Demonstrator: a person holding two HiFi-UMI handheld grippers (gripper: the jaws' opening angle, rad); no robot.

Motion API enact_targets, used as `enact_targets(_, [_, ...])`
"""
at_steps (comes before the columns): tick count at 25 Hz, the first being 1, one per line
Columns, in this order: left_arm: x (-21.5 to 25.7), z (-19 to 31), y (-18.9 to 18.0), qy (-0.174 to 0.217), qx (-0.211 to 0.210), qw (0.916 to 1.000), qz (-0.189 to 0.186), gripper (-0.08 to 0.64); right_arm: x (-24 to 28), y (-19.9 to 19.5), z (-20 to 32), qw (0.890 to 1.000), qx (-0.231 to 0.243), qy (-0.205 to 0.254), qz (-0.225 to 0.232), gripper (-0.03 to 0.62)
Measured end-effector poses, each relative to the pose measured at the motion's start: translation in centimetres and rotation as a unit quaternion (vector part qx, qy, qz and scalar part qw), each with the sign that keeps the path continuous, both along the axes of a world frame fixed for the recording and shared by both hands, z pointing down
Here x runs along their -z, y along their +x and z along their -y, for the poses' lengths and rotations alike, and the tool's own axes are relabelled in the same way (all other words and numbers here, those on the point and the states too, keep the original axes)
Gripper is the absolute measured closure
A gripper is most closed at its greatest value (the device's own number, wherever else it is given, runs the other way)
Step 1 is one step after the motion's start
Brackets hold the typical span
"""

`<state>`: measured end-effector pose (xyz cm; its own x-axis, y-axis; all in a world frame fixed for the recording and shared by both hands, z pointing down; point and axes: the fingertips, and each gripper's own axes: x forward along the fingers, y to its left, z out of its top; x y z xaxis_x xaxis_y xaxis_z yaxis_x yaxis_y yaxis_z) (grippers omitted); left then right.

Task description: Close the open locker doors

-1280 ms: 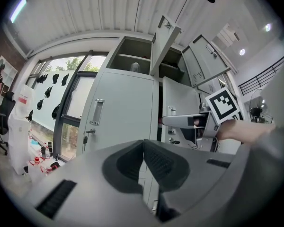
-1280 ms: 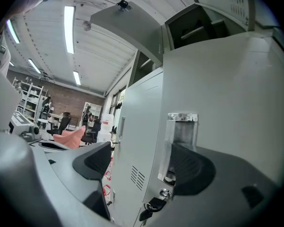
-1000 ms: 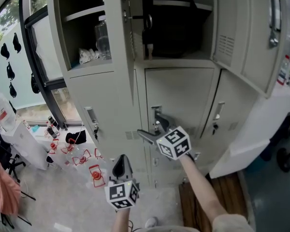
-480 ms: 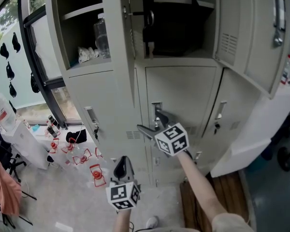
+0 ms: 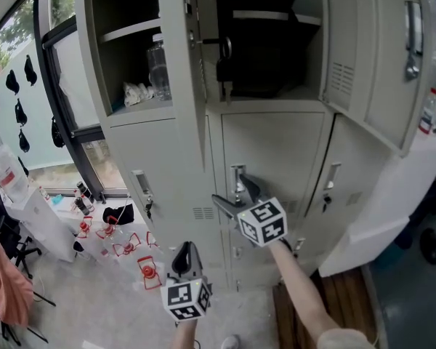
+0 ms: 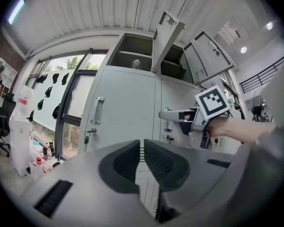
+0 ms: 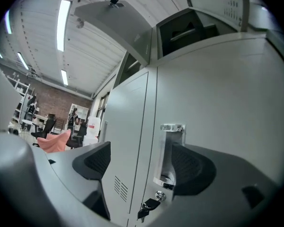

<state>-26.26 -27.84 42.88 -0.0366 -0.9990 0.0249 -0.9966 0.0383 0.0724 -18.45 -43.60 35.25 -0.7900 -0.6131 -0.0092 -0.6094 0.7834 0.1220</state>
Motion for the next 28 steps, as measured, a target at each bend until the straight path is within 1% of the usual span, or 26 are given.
enact_targets(3, [0.2,0.0,0.0,0.000,-0.002,1.0000,0.002,0.538,3.5,1.7,-2.2,0.999,0.012,0.028,0.031,0.216])
enact_targets(6, [0.5,0.1,0.2,0.002,-0.004,1.0000,0.002,0.518,9.0,2.9,-4.9,0.994,0.030,0.089,0.055,0.216])
enact_targets(9, [1.2,0.3,0.8,0.006,-0.008,0.9999,0.008,0.512,14.5,3.8,-7.7,0.984,0.056,0.155,0.072,0.216])
enact_targets(11, [1.8,0.2,1.1,0.010,-0.010,0.9998,0.012,0.512,17.6,4.0,-10.0,0.975,0.076,0.196,0.070,0.216])
enact_targets(13, [2.2,0.1,1.3,0.013,-0.010,0.9998,0.014,0.512,20.0,4.1,-12.6,0.968,0.096,0.221,0.066,0.216])
enact_targets(15, [2.4,-0.1,1.5,0.013,-0.010,0.9997,0.016,0.512,21.9,4.1,-14.9,0.962,0.114,0.240,0.070,0.216])
enact_targets(18, [2.6,-0.4,1.8,0.014,-0.008,0.9997,0.017,0.512,24.2,4.3,-17.6,0.950,0.140,0.264,0.088,0.216])
enact_targets(20, [2.5,-0.6,1.9,0.016,-0.004,0.9996,0.023,0.512,25.3,4.4,-19.5,0.943,0.160,0.272,0.106,0.216])
enact_targets(22, [2.3,-0.9,2.4,0.014,-0.004,0.9997,0.019,0.512,25.8,4.4,-21.4,0.936,0.182,0.276,0.122,0.216])
enact_targets(24, [2.2,-1.2,3.0,0.011,-0.005,0.9998,0.013,0.512,26.0,4.1,-22.8,0.931,0.200,0.277,0.129,0.216])
enact_targets(28, [2.1,-2.0,3.6,0.009,-0.002,0.9999,0.011,0.512,26.5,3.3,-24.2,0.926,0.223,0.274,0.135,0.216])
